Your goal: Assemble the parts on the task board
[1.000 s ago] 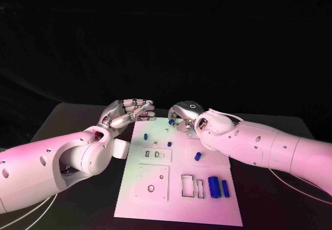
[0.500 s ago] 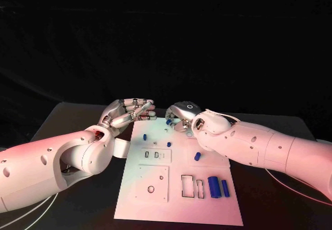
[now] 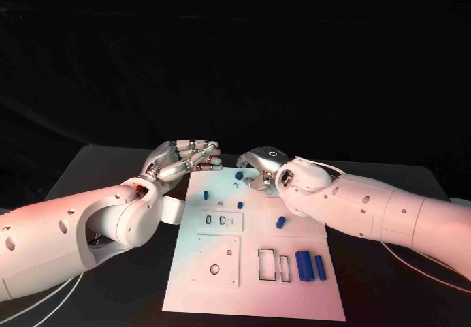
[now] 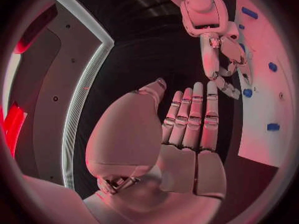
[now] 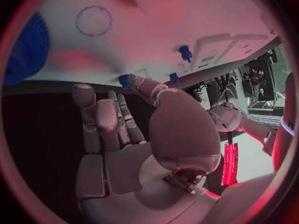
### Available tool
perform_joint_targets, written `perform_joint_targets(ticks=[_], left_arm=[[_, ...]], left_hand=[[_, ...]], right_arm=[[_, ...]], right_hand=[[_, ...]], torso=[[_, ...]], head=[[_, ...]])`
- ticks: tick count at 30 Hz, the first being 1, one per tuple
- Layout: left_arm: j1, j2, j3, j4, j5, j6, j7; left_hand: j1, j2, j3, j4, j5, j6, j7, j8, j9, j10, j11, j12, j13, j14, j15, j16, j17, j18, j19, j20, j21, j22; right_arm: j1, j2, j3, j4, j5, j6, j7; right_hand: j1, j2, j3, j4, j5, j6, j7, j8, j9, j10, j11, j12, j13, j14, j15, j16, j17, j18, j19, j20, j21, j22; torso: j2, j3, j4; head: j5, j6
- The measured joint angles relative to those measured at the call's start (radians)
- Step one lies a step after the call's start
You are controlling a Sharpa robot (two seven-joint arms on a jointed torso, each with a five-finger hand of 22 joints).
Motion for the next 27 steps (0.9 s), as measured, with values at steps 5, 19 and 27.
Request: perform_joint_targets(ticks=[5,19,27], left_arm=[[0.000,-0.005,0.000,-0.004,0.000,0.001,0.000],[0.000,-0.015,0.000,-0.036,0.002,0.010,0.000],[0.000,-0.013,0.000,-0.055,0.005,0.024,0.000]], left_hand=[[0.000,0.000,0.000,0.000,0.000,0.000,0.000,0.000,0.000,0.000,0.000,0.000,0.000,0.000,0.000,0.000,0.000,0.000,0.000,0.000,0.000,0.000],[0.000,0.000,0.000,0.000,0.000,0.000,0.000,0.000,0.000,0.000,0.000,0.000,0.000,0.000,0.000,0.000,0.002,0.000,0.000,0.000,0.000,0.000],[0.000,0.000,0.000,0.000,0.000,0.000,0.000,0.000,0.000,0.000,0.000,0.000,0.000,0.000,0.000,0.000,0.002,0.000,0.000,0.000,0.000,-0.001]], right_arm=[[0.001,-0.073,0.001,0.075,0.008,-0.006,-0.003],[0.048,-0.313,0.025,0.225,0.170,0.004,0.012],[0.039,-0.300,0.026,0.170,0.207,0.098,0.014]], right_hand=[[0.000,0.000,-0.005,0.003,0.030,0.048,0.004,0.012,0.007,0.052,-0.010,0.052,0.002,0.011,-0.011,0.022,0.030,0.000,0.052,-0.007,0.038,0.059],[-0.065,-0.045,-0.126,0.073,0.072,0.041,-0.043,0.005,0.010,0.394,-0.085,0.285,0.135,0.038,-0.063,0.136,0.186,-0.017,0.168,-0.060,0.150,0.226],[-0.027,-0.023,-0.240,0.141,0.121,-0.047,-0.036,0.114,0.073,0.295,-0.075,0.862,0.738,0.038,-0.063,0.219,0.315,-0.032,0.206,-0.055,0.190,0.303]], torso=[[-0.001,0.0012,-0.0019],[-0.012,0.0083,-0.0251],[-0.015,0.0132,-0.0285]], head=[[0.001,0.003],[0.006,0.014],[0.004,0.012]])
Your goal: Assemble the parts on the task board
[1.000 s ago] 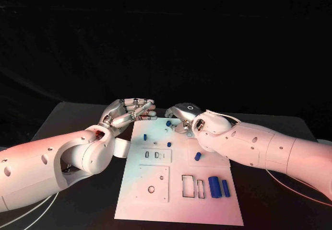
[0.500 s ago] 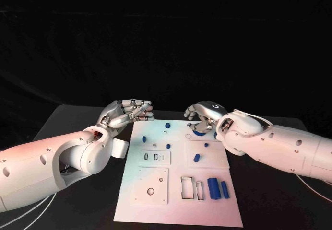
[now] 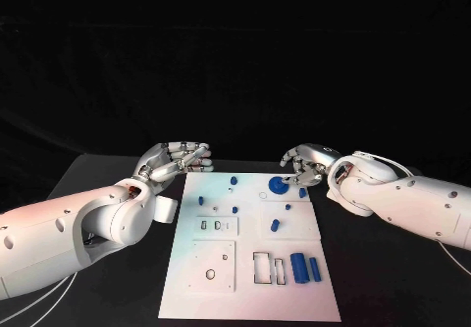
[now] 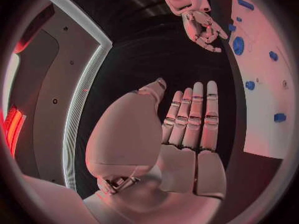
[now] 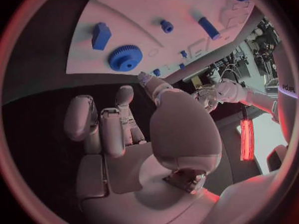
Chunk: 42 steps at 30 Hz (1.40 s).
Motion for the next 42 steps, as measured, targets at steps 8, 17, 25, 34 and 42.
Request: perform_joint_targets(ticks=[8,17,25,34,42], left_arm=[[0.000,0.000,0.000,-0.004,0.002,0.013,0.000],[0.000,0.002,0.000,-0.005,0.002,0.022,0.000],[0.000,0.001,0.000,-0.005,0.003,0.024,-0.001],[0.000,0.002,0.000,-0.005,0.003,0.026,-0.002],[0.000,0.004,0.000,-0.005,0.003,0.029,-0.003]], left_hand=[[0.000,0.000,0.008,-0.002,0.000,0.000,0.000,0.000,0.000,0.000,0.000,-0.004,0.000,0.000,0.000,0.000,0.002,0.000,0.000,0.000,0.000,0.000],[0.000,0.000,0.008,-0.002,0.000,-0.006,-0.002,0.000,0.000,0.000,0.000,-0.004,0.000,0.000,0.000,0.000,0.002,0.000,0.000,0.000,0.000,-0.001],[0.000,0.000,0.011,-0.005,0.000,-0.006,-0.002,0.000,0.000,-0.004,0.004,-0.004,0.000,0.000,0.000,0.000,0.003,0.000,0.000,0.000,0.000,-0.001],[0.000,0.000,0.011,-0.005,0.000,-0.006,-0.002,0.000,0.000,-0.004,0.004,-0.004,0.000,0.000,0.000,0.000,0.003,0.000,0.000,0.000,0.000,-0.001],[0.000,0.000,0.011,-0.005,0.000,-0.005,-0.002,0.000,0.000,-0.004,0.004,-0.004,0.000,0.000,0.000,0.000,0.004,0.000,0.000,0.000,0.000,-0.001]], right_arm=[[-0.023,0.031,-0.001,-0.050,0.012,0.058,-0.004],[-0.029,0.052,-0.001,-0.071,0.020,0.082,-0.005],[-0.030,0.056,-0.001,-0.077,0.024,0.086,-0.005],[-0.030,0.066,-0.001,-0.089,0.028,0.090,-0.006],[-0.031,0.077,0.001,-0.102,0.021,0.091,-0.006]], right_hand=[[0.006,0.002,-0.013,0.022,0.011,-0.030,0.006,0.038,0.014,0.065,0.005,0.196,0.233,0.004,0.004,0.028,0.040,0.000,0.007,0.007,0.008,0.023],[0.006,0.002,-0.012,0.029,0.015,-0.030,0.006,0.049,0.017,0.074,0.007,0.228,0.273,0.000,0.008,0.039,0.040,0.000,0.014,0.007,0.017,0.039],[0.017,0.013,-0.004,0.036,0.015,-0.030,0.006,0.071,0.022,0.104,0.005,0.269,0.321,0.000,0.008,0.050,0.040,0.000,0.027,0.009,0.030,0.053],[0.028,0.024,0.009,0.038,0.015,-0.012,-0.001,0.092,0.025,0.138,0.003,0.315,0.383,0.000,0.008,0.065,0.040,-0.015,0.040,0.007,0.048,0.079],[0.028,0.024,0.009,0.038,0.014,-0.012,-0.001,0.092,0.024,0.142,0.000,0.322,0.392,0.000,0.008,0.070,0.040,-0.015,0.041,0.009,0.052,0.086]], torso=[[0.000,0.0021,0.0008],[0.000,0.0007,0.0012],[0.000,0.0003,0.0012],[0.000,0.0004,0.0013],[0.000,0.0006,0.0025]], head=[[0.002,-0.007],[0.002,-0.012],[0.004,-0.014],[0.006,-0.017],[0.002,-0.022]])
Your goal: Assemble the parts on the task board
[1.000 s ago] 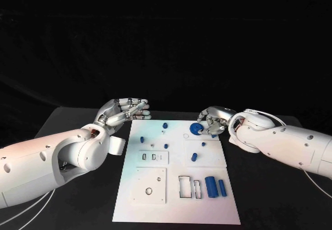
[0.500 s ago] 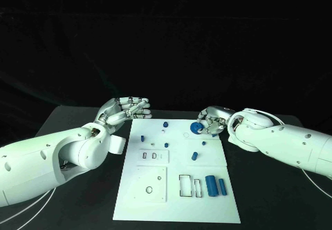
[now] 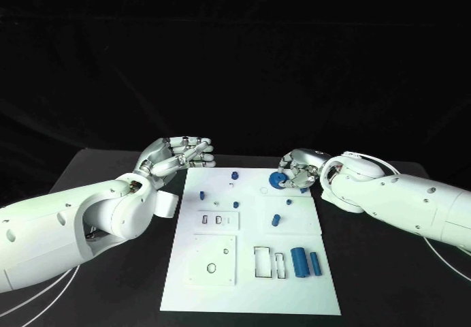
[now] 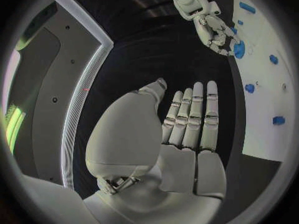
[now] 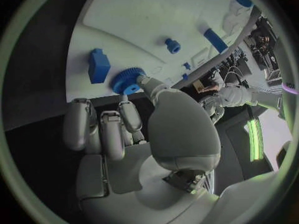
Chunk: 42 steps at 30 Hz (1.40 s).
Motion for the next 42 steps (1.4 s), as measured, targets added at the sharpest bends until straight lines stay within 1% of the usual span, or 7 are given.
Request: perform_joint_targets(ticks=[10,17,20,22,27,36,42], left_arm=[[0.000,0.001,0.000,-0.001,0.000,0.004,-0.002],[0.000,0.001,0.000,-0.001,0.000,0.007,-0.004],[0.000,0.001,0.000,-0.001,0.000,0.009,-0.005],[0.000,0.001,0.000,-0.002,0.000,0.009,-0.005],[0.000,0.002,0.000,-0.005,0.000,0.010,-0.006],[0.000,0.002,0.000,-0.007,0.000,0.011,-0.007],[0.000,0.004,0.000,-0.007,0.000,0.011,-0.009]], left_hand=[[0.000,0.000,0.000,0.000,0.000,0.000,0.000,0.000,0.000,0.000,0.000,0.000,0.000,0.000,0.000,0.000,0.000,0.000,0.000,0.000,0.000,0.000],[0.000,0.000,0.000,0.000,0.000,0.000,0.000,0.000,0.000,0.000,0.000,0.000,0.000,0.000,0.000,0.000,0.001,0.000,0.000,0.000,0.000,-0.001],[0.000,0.000,0.000,0.000,0.000,0.000,0.000,0.000,0.000,0.000,0.000,0.000,0.000,0.000,0.000,0.000,0.001,0.000,0.000,0.000,0.000,-0.001],[0.000,0.000,0.000,0.000,0.000,0.000,0.000,0.000,0.000,0.000,0.000,0.000,0.000,0.000,0.000,0.000,0.001,0.000,0.000,0.000,0.000,-0.001],[0.000,0.000,0.003,-0.003,0.000,0.000,0.000,-0.004,0.000,0.000,0.000,-0.005,0.000,0.000,0.000,0.000,0.001,0.000,0.000,0.000,0.000,-0.001],[0.000,0.000,0.003,-0.003,0.000,0.000,0.000,-0.004,0.000,0.000,0.000,-0.005,0.000,0.000,0.000,0.000,0.001,0.000,0.000,0.000,0.000,-0.001],[0.000,0.000,0.003,-0.003,0.000,0.000,0.000,-0.004,0.000,0.000,0.000,-0.005,0.000,0.000,0.000,0.000,0.002,0.000,0.000,0.000,0.000,-0.001]], right_arm=[[-0.002,0.010,0.000,0.006,-0.043,-0.011,-0.018],[-0.007,0.005,0.000,0.028,-0.093,-0.035,-0.038],[-0.010,0.002,-0.001,0.042,-0.115,-0.057,-0.045],[-0.012,0.001,-0.001,0.052,-0.128,-0.079,-0.047],[-0.018,-0.002,-0.005,0.069,-0.155,-0.136,-0.049],[-0.018,-0.007,-0.005,0.126,-0.183,-0.221,-0.047],[-0.015,0.017,-0.005,0.162,-0.201,-0.244,-0.047]], right_hand=[[-0.004,-0.018,0.000,0.000,-0.003,0.009,-0.003,0.008,-0.003,0.004,0.000,0.008,0.010,0.000,0.000,0.000,0.000,0.000,0.007,0.000,0.008,0.013],[-0.001,-0.020,0.025,-0.007,-0.030,0.094,-0.022,0.047,0.010,0.042,-0.024,0.040,0.058,0.002,-0.013,0.004,0.000,0.000,0.022,-0.015,0.023,0.037],[0.007,-0.012,0.056,-0.015,-0.049,0.107,-0.023,0.051,0.011,0.057,-0.032,0.052,0.074,0.000,-0.022,0.008,0.000,-0.002,0.033,-0.025,0.039,0.042],[0.015,-0.003,0.076,-0.023,-0.052,0.112,-0.018,0.051,0.011,0.064,-0.038,0.056,0.085,0.000,-0.022,0.012,0.000,-0.016,0.037,-0.029,0.043,0.042],[0.043,-0.005,0.117,-0.040,-0.064,0.115,-0.015,0.051,0.009,0.086,-0.043,0.078,0.095,0.000,-0.029,0.016,0.000,-0.016,0.051,-0.036,0.058,0.042],[0.046,-0.003,0.126,-0.043,-0.061,0.115,-0.015,0.051,0.009,0.086,-0.043,0.078,0.095,0.000,-0.029,0.016,0.000,-0.016,0.055,-0.034,0.066,0.042],[0.044,-0.002,0.129,-0.040,-0.061,0.116,-0.015,0.051,0.009,0.086,-0.043,0.078,0.095,0.000,-0.029,0.015,0.000,-0.016,0.055,-0.034,0.066,0.042]], torso=[[0.000,0.0012,-0.0025],[0.000,0.0010,-0.0024],[0.000,0.0010,-0.0019],[0.000,0.0010,-0.0018],[0.000,0.0009,-0.0009],[0.000,0.0008,-0.0019],[0.000,0.0003,-0.0019]], head=[[0.003,-0.002],[0.003,-0.003],[0.003,-0.003],[0.003,-0.002],[0.003,0.000],[0.006,0.004],[0.009,0.006]])
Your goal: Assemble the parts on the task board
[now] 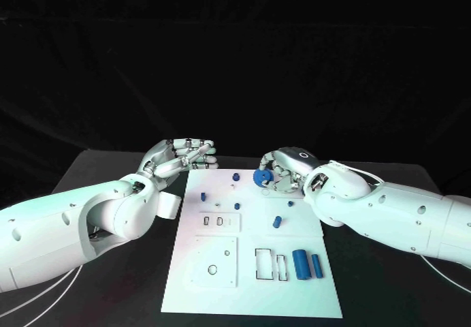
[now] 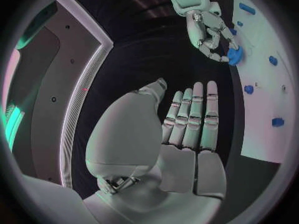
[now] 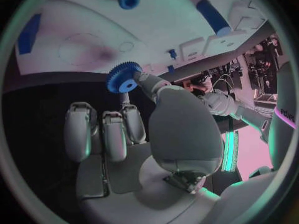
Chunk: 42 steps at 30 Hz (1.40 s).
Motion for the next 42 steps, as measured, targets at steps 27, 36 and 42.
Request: perform_joint_targets(ticks=[27,36,42], left_arm=[[0.000,0.013,0.000,-0.001,0.000,0.000,-0.003],[0.000,0.015,0.000,-0.005,0.000,0.000,-0.004],[0.000,0.017,0.000,-0.006,0.000,0.000,-0.004]], left_hand=[[0.000,0.000,0.006,0.000,0.000,0.000,0.000,0.000,0.000,0.000,0.000,0.000,0.000,0.000,0.000,-0.004,0.001,0.000,0.000,0.000,0.000,0.000],[0.000,0.000,0.006,0.000,0.000,0.000,0.000,0.000,0.000,0.000,0.000,0.000,0.000,0.000,0.000,-0.004,0.002,0.000,0.000,0.000,0.000,-0.001],[0.000,0.000,0.006,0.000,0.000,0.000,0.000,0.000,0.000,0.000,0.000,0.000,0.000,0.000,0.000,-0.004,0.002,0.000,0.000,0.000,0.000,-0.001]], right_arm=[[-0.032,0.189,-0.005,-0.116,-0.045,-0.017,-0.003],[-0.046,0.214,-0.005,-0.145,-0.045,-0.017,0.000],[-0.049,0.225,-0.004,-0.160,-0.044,-0.017,0.001]], right_hand=[[-0.020,-0.004,0.009,0.004,-0.001,0.001,0.001,-0.013,0.000,0.000,0.000,0.000,0.000,0.000,0.000,0.000,0.000,0.000,0.000,0.000,0.000,0.000],[-0.026,-0.010,0.009,0.004,-0.003,0.002,0.002,-0.018,0.000,0.000,0.000,0.000,-0.001,0.000,0.000,0.000,0.000,0.000,0.000,0.000,0.000,0.000],[-0.034,-0.006,0.012,0.007,-0.005,0.002,0.001,-0.020,0.000,0.000,0.000,-0.004,-0.001,0.000,0.000,0.000,0.000,0.000,0.000,0.000,0.000,-0.001]], torso=[[0.001,0.0003,0.0010],[0.001,0.0016,0.0001],[0.001,0.0016,-0.0011]], head=[[0.011,-0.005],[0.013,-0.008],[0.013,-0.009]])
